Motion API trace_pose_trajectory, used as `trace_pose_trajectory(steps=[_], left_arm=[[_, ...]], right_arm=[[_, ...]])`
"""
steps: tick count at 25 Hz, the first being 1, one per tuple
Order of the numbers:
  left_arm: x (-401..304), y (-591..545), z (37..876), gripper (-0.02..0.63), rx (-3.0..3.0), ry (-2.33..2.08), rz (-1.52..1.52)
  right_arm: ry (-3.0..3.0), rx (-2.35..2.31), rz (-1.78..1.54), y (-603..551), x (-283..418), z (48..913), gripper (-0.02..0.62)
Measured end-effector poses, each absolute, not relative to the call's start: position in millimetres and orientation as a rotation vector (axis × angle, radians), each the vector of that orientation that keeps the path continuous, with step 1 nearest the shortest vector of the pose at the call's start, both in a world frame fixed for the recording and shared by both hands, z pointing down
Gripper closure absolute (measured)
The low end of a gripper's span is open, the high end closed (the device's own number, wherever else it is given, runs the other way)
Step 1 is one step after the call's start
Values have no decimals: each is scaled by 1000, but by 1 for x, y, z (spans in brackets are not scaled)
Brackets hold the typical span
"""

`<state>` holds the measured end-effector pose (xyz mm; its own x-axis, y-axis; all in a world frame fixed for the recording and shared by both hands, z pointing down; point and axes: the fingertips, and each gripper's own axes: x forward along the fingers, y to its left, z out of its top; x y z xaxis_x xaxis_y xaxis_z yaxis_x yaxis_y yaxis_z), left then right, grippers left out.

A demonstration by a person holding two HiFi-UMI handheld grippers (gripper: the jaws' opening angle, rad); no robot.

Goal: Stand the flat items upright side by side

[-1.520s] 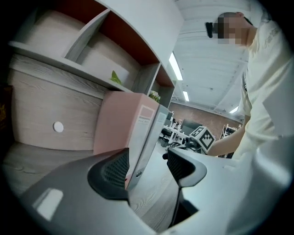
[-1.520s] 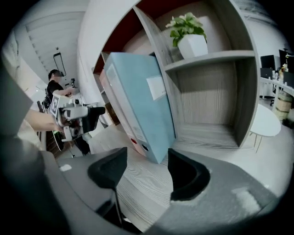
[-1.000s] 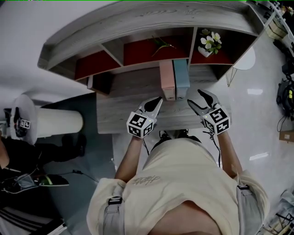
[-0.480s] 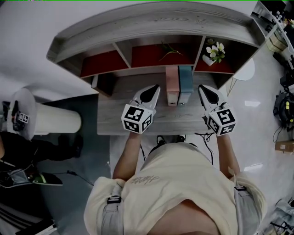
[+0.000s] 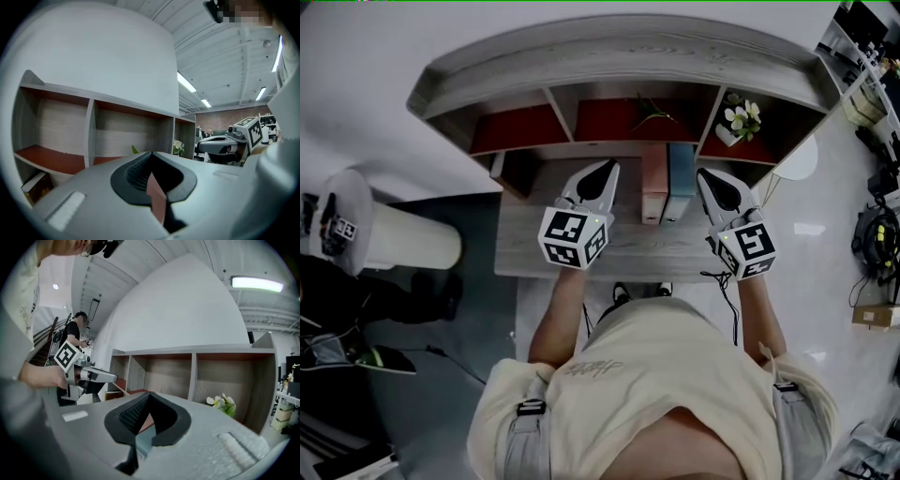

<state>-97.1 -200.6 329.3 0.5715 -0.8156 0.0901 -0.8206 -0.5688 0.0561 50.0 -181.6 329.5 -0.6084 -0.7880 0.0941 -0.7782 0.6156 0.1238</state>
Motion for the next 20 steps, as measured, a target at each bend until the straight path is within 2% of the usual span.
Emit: trace_pose_trajectory(steps=[6,20], left_arm=[[-119,-196,308,594,2660,-1524,-91],[-133,-188,338,594,2604,-1551,-7]], right_arm=[[-2751,1462,-209,-185,57,289,594],[-2747,1405,-138,-182,51,308,594]])
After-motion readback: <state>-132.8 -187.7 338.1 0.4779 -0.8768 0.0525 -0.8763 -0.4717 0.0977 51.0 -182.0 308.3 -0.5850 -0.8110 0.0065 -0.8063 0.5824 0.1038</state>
